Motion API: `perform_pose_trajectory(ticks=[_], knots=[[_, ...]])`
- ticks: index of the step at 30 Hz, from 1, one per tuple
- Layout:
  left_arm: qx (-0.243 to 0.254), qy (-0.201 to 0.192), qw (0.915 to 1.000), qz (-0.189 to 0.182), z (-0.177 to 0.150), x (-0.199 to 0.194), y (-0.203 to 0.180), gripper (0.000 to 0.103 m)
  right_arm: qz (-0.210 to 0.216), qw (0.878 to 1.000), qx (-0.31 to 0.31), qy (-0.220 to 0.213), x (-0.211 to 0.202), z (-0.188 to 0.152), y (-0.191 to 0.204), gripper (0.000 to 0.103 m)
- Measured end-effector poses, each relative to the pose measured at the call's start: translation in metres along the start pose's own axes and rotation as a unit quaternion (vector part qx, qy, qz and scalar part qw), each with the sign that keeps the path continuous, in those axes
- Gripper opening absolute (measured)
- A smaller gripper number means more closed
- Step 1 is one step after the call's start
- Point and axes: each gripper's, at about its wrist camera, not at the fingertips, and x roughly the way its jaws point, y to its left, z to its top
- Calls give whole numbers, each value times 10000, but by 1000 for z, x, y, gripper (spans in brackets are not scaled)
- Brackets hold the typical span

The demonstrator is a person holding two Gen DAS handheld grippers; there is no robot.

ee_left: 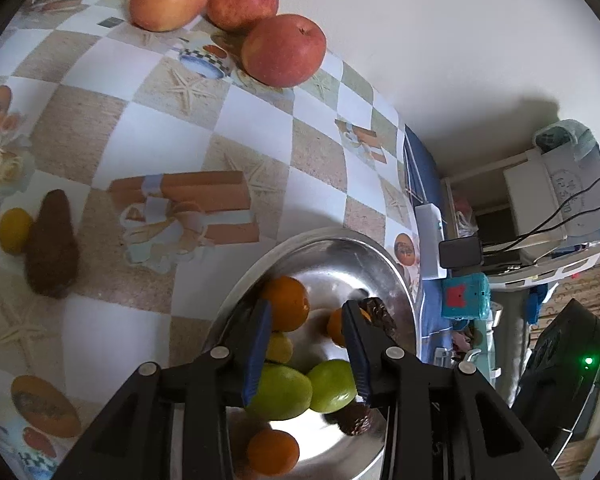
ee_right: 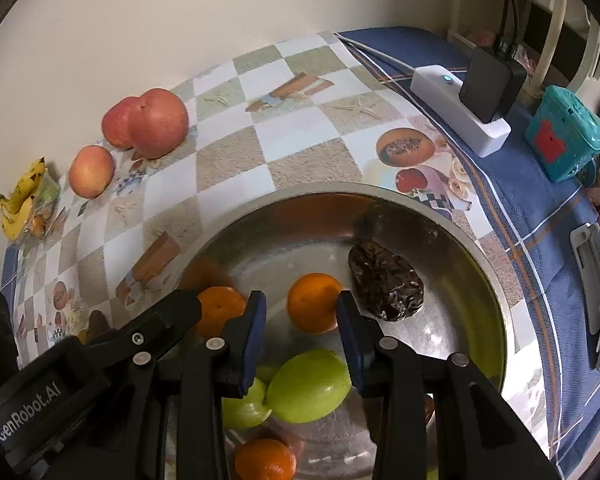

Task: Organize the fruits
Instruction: 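Open both grippers to release the oranges into the plate, then withdraw both open grippers from the plate toward the remaining fruits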

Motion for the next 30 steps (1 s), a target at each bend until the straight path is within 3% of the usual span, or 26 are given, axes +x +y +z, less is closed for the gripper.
perform_pose_trajectory(ticks=[9,11,12,14,16,18,23,24,26,30], knots=[[-79,-58,9998,146,-7,-18,14,40,22,9998,-194,26,-8,-13,14,38],[-149,-123,9996,183,-6,-25,20,45,13,9997,-230,10,-9,-14,16,38],[-185,-172,9994,244,-6,-29,24,52,19,9997,-244,7,-9,-14,17,38],[-268,-304,9981,470,-3,-38,33,60,14,9996,-292,-3,-10,-15,20,45],[-355,-378,9965,652,-1,-44,42,64,9,9994,-340,-21,-10,-15,23,67],[-474,-488,9935,915,2,-52,54,73,24,9992,-388,-21,-9,-15,26,68],[-686,-892,9763,1847,7,-78,84,91,92,9986,-522,-82,-8,-17,37,86],[-725,-984,9719,2010,8,-84,89,101,96,9981,-592,-118,-8,-17,42,87],[-783,-1196,9624,2309,10,-97,99,103,161,9970,-733,-166,-10,-19,51,94],[-767,-1522,9410,2925,13,-119,114,103,428,9945,-924,-249,-12,-24,73,94]])
